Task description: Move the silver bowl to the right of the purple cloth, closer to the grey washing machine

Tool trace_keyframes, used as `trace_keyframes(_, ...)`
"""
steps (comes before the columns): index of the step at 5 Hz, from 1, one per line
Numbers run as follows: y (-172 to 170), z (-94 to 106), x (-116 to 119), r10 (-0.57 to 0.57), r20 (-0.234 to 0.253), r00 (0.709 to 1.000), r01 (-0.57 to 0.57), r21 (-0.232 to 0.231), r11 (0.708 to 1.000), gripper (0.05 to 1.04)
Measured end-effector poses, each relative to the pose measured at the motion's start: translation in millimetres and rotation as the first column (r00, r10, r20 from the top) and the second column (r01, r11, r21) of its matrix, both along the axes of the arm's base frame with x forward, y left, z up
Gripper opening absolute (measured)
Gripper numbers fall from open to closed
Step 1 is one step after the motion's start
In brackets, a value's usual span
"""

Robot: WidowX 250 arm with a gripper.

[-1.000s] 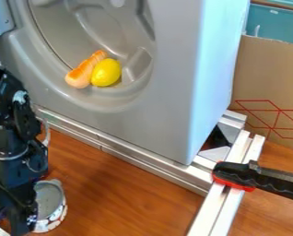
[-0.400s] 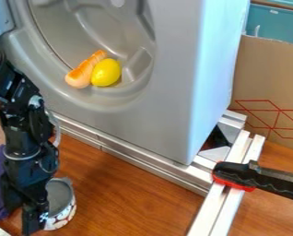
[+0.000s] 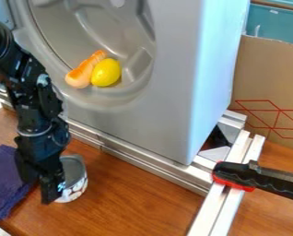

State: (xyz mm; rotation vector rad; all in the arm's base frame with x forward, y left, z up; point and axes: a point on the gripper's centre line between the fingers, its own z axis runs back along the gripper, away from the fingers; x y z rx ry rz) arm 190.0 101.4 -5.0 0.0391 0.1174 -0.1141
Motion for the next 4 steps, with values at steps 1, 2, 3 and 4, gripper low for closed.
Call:
trace_keyframes(1, 6, 2.1, 16, 0.004, 0.028, 1.0, -0.004, 0.0, 1.0, 0.999)
trace_keyframes(2, 10, 0.8, 27, -0.012, 0.035, 0.999, 0.012, -0.002, 1.0, 0.999)
trace_keyframes(3, 11, 3.9, 36, -0.026, 0.059, 0.998, 0.027, -0.011, 1.0, 0.999)
trace_keyframes(4, 9, 12.1, 31, -0.015, 0.081, 0.997, 0.015, 0.0, 1.0, 0.999)
